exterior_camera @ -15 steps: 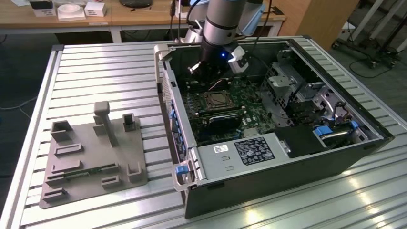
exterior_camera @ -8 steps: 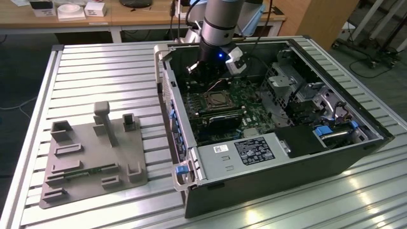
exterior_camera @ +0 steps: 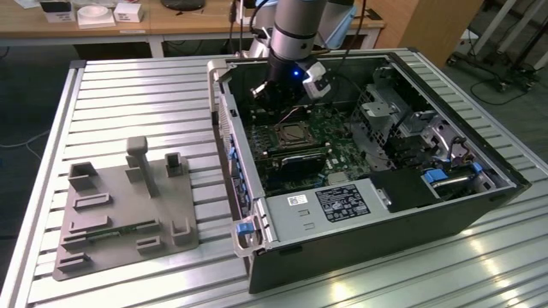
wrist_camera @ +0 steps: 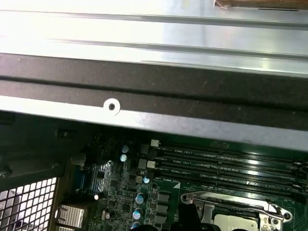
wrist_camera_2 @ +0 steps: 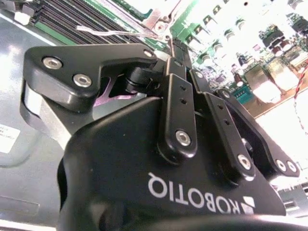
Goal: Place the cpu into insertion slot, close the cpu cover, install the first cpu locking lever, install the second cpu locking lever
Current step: 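Install the first cpu locking lever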
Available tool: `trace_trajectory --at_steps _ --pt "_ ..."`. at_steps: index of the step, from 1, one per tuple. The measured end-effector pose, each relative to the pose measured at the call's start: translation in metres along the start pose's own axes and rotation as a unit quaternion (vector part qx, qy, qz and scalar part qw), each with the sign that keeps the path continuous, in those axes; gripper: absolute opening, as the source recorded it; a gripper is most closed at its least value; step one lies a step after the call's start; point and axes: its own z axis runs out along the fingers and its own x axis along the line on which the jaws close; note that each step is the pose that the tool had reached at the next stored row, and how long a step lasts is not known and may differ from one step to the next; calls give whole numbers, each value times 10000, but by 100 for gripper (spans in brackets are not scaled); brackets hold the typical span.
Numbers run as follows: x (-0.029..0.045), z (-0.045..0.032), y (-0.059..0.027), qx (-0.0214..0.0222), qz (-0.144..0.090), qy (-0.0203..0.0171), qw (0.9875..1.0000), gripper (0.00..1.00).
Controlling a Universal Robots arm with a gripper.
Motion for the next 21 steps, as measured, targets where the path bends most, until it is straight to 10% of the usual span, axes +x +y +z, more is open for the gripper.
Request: trace_trajectory --at_steps 4,21 --pt "-4 13 23 82 23 7 10000 11" --pt "-123 60 98 84 76 4 9999 11"
